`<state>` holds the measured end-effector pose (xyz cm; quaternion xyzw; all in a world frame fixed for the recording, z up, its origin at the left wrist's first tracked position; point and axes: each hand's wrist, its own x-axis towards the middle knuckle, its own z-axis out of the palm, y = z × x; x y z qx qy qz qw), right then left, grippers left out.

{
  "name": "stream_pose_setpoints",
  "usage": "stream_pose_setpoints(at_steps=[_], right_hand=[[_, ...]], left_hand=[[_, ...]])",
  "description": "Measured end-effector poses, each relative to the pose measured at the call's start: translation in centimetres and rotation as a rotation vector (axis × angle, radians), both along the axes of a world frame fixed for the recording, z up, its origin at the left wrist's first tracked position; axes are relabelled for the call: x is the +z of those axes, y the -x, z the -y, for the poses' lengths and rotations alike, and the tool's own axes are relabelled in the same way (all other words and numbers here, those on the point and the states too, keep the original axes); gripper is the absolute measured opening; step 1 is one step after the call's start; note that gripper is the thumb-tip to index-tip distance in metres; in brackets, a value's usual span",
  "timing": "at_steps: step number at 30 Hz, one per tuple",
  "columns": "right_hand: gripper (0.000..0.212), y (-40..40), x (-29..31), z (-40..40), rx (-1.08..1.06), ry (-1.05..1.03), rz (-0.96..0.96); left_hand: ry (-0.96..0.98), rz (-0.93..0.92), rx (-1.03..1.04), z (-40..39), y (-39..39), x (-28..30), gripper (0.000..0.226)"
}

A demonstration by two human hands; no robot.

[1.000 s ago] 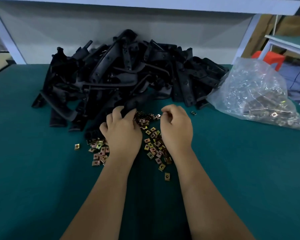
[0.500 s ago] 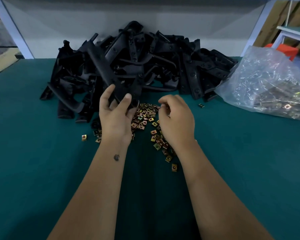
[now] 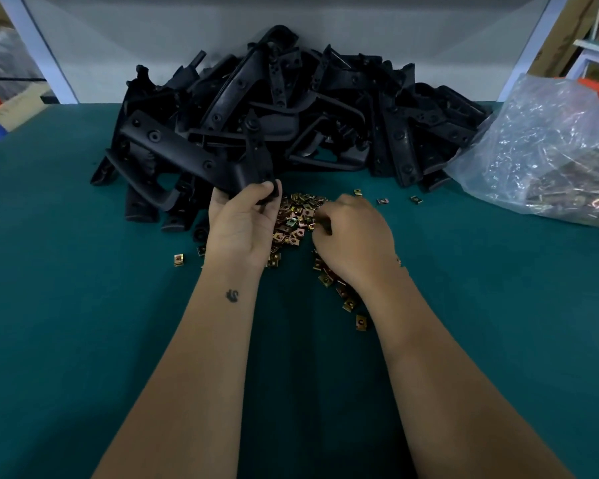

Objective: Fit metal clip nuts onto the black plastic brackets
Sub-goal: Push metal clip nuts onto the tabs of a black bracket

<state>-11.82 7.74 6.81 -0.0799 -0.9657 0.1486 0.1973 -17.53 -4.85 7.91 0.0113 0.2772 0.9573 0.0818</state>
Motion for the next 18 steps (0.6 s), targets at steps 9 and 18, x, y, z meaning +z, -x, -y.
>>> stream_pose_setpoints(at_steps=[9,18], right_hand=[[0.012,0.3,-0.1,0.6,0.069,0.006,-0.01],[0.015,0.4,-0.2,0.5,0.064,0.2,-0.032]], left_hand=[[0.065,-0.065,-0.025,-0.6,-0.2,-0.3,0.031],[0.124,-0.062,-0.133,-2.2,-1.9,-0.4,0.039]])
